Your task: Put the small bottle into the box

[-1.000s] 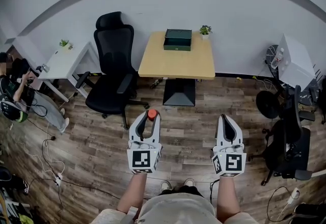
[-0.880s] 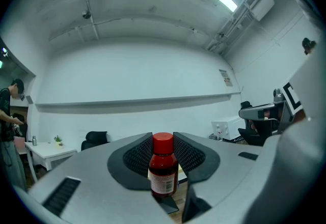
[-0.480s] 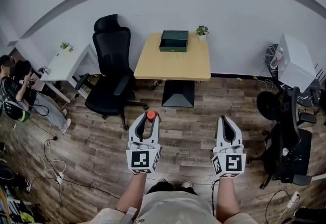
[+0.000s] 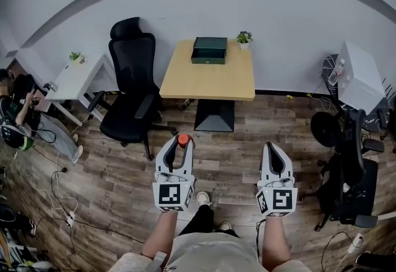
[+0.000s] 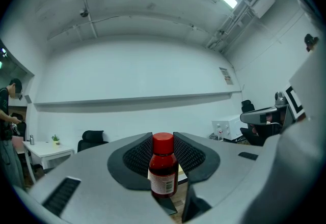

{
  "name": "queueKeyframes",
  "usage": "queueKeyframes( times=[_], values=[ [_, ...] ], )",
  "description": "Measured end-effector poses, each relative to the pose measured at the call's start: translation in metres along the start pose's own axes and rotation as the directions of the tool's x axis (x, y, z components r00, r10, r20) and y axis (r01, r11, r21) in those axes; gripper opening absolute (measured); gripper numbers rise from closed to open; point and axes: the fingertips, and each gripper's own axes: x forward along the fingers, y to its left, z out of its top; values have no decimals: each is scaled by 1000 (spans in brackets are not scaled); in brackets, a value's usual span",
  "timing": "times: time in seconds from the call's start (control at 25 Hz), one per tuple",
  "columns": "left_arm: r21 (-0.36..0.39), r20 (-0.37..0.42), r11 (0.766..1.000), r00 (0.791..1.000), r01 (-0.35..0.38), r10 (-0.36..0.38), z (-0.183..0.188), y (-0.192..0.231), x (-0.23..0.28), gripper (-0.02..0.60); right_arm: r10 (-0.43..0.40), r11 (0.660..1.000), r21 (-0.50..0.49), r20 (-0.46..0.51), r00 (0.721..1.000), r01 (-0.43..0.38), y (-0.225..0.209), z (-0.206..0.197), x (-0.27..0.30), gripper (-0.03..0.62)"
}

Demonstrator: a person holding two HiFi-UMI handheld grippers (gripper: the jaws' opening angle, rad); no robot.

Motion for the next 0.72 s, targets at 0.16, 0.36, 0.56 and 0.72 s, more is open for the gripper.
queueKeyframes(
  times=[0.16,0.36,0.56,0.72],
  values=[
    [-17,-3,1000,1000,5,-5,-12,15,22,132,2,1000,-18,-6,1000,-2,3,-4,26,21],
    [-36,-11,999,1000,-3,2,-29,48,52,132,-8,999,-33,-21,1000,8,10,-9,72,21],
    [-53,-12,998,1000,-18,18,-34,91,83,132,28,998,-59,-34,999,-30,32,-10,129,21],
    [-55,-10,998,999,-33,33,-41,124,103,132,42,997,-60,-50,998,-45,51,-18,166,21]
  ],
)
